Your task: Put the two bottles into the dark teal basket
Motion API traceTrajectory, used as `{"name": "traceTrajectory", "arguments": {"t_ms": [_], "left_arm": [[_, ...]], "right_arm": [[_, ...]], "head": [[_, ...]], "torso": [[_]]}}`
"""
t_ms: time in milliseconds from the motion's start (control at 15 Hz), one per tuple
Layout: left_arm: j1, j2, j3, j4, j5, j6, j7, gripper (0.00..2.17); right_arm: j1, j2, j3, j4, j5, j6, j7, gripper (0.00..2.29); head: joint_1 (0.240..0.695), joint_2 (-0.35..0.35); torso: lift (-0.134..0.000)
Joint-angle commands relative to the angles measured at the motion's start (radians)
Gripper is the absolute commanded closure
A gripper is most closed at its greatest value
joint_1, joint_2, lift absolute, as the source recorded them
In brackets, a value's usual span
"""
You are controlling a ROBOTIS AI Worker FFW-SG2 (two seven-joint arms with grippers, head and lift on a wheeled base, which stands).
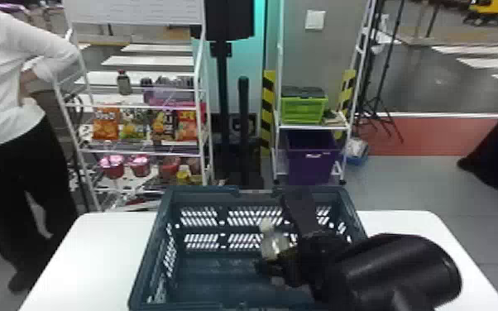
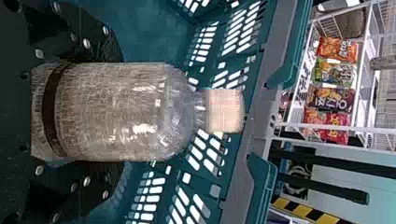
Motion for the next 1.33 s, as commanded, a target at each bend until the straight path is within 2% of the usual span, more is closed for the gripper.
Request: {"name": "traceTrajectory", "arguments": {"t_ms": [0,267,467,600,733,800,933,1000,1200,1267], "left_arm": [[-0.002,0.0,-0.001,-0.006,-0.001,0.009,0.0,2.15],[0.001,0.001,-0.001,-0.013,-0.003,0.009,0.002,2.15],[0.012,0.003,-0.001,-0.038,-0.005,0.012,0.003,2.15],[0.021,0.003,-0.003,-0.07,-0.014,0.055,0.006,2.15],[0.037,0.003,-0.008,-0.11,-0.026,0.071,0.009,2.15],[0.044,0.003,-0.009,-0.135,-0.023,0.107,0.009,2.15],[0.06,0.001,-0.015,-0.168,-0.023,0.132,0.011,2.15],[0.064,0.001,-0.021,-0.176,-0.024,0.129,0.011,2.15],[0.077,-0.002,-0.038,-0.193,-0.038,0.129,0.016,2.15],[0.08,-0.005,-0.038,-0.197,-0.04,0.129,0.016,2.15]], "right_arm": [[0.019,0.001,0.0,-0.051,-0.005,0.027,-0.007,0.02],[0.107,0.001,-0.015,-0.241,-0.012,-0.025,-0.013,0.06],[0.297,-0.006,-0.073,-0.454,-0.017,-0.163,-0.019,0.07],[0.475,-0.074,-0.145,-0.568,-0.072,-0.452,-0.019,0.07],[0.644,-0.114,-0.236,-0.634,-0.143,-0.651,-0.018,0.08],[0.743,-0.135,-0.28,-0.654,-0.175,-0.786,-0.015,0.08],[0.921,-0.144,-0.354,-0.669,-0.219,-0.976,0.01,0.08],[1.009,-0.141,-0.38,-0.658,-0.223,-1.071,0.03,0.08],[1.203,-0.124,-0.423,-0.537,-0.25,-1.479,0.086,0.08],[1.242,-0.106,-0.431,-0.473,-0.259,-1.605,0.123,0.08]], "head": [[0.499,0.0],[0.499,0.0],[0.499,0.0],[0.499,0.0],[0.499,0.0],[0.499,0.0],[0.499,0.0],[0.499,0.0],[0.499,0.0],[0.499,0.0]], "torso": [[0.0],[0.0],[0.0],[0.0],[0.0],[0.0],[0.0],[0.0],[0.0],[0.0]]}}
